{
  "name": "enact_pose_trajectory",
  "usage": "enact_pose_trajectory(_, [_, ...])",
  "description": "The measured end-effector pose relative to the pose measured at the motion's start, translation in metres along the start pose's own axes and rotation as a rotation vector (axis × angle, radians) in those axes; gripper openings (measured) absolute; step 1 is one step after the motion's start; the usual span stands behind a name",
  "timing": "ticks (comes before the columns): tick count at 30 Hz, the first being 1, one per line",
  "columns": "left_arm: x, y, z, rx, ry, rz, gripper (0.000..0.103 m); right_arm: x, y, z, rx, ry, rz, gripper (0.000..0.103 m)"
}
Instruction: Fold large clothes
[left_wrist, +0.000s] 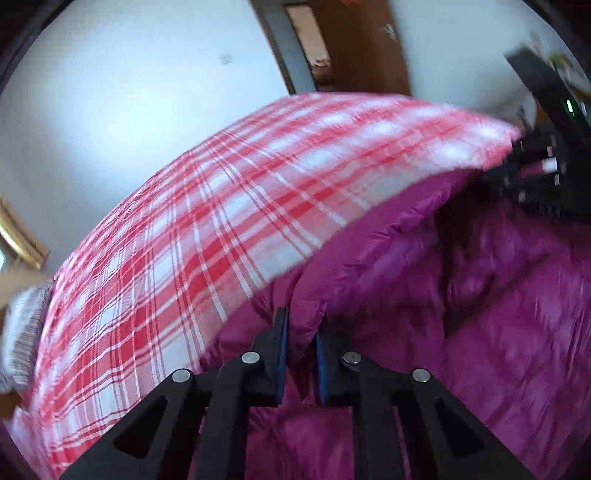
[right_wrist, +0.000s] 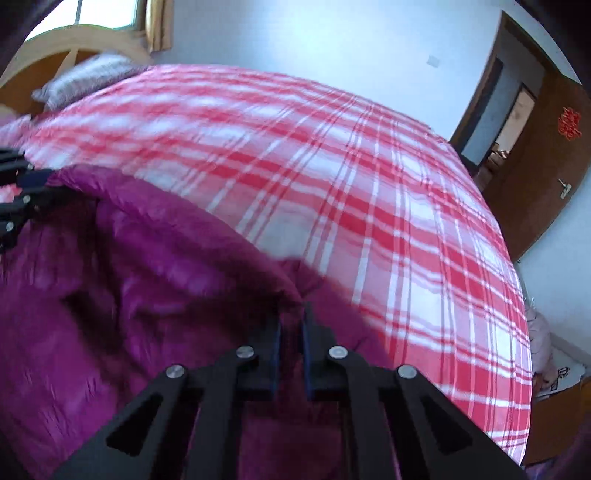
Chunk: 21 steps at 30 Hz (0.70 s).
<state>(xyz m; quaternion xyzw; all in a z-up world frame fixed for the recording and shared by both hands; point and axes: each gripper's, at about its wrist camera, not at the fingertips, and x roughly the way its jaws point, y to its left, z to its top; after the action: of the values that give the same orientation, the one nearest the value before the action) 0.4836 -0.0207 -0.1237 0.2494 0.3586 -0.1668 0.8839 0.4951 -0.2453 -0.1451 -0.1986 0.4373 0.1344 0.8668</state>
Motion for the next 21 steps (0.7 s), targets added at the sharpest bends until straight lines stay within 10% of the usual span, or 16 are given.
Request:
enact_pose_trajectory(6, [-0.001,-0.002,-0.019,-0.030,0.005,-0.052,0.013,0.016,0.012,-0.023,-0.051,0.022,-0.033,0.011])
enact_pose_trajectory(18, [-0.065,0.041,0.028,-0.334,-0.251,-0.286,0.016,0.022,0.014,-0.030,-0.040,-0.018,-0.048,0.011])
enact_pose_trajectory(21, [-0.056,0.035,0.036,-0.336,-0.244,-0.211,0.056,0.022,0.014,-0.030,-0.038,-0.020,-0.049,0.011])
